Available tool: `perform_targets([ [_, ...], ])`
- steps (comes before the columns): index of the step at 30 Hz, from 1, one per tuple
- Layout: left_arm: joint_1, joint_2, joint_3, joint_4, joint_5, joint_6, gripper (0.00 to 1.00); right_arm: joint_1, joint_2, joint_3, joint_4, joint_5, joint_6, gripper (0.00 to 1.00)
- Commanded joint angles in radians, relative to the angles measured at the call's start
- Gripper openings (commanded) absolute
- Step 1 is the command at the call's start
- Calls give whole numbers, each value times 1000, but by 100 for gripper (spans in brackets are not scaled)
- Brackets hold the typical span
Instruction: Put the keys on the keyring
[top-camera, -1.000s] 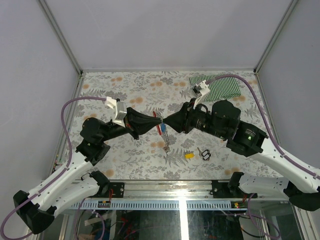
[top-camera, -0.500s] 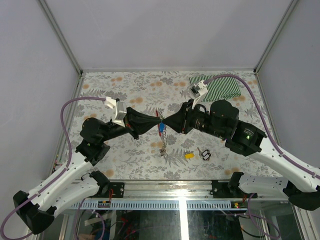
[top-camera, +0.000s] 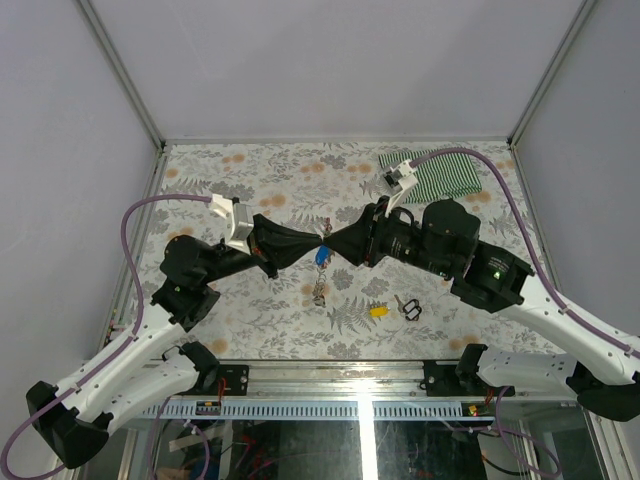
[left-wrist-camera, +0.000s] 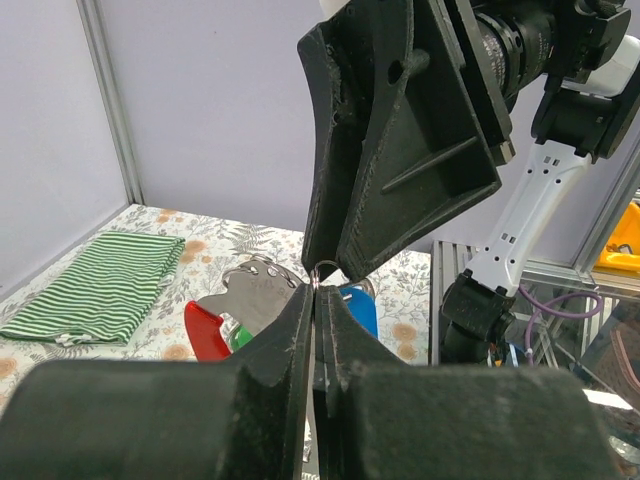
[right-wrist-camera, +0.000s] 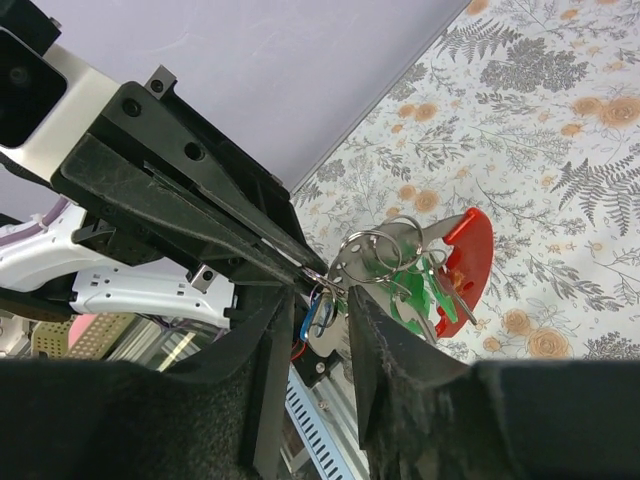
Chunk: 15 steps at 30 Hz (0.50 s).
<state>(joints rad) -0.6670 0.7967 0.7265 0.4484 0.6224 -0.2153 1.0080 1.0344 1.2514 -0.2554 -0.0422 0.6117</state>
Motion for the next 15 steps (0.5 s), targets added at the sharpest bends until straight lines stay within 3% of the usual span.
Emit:
perform_targets([
  [1,-3,-13,19,38,-18,19,0,4,-29,1,72,17,2,34],
  [8,-3,-13,20,36,-18,21,0,5,-31,-1,66,18,3,13],
  [15,-3,-14,19,36,-23,22,0,4,-28,0,57,18,2,0],
])
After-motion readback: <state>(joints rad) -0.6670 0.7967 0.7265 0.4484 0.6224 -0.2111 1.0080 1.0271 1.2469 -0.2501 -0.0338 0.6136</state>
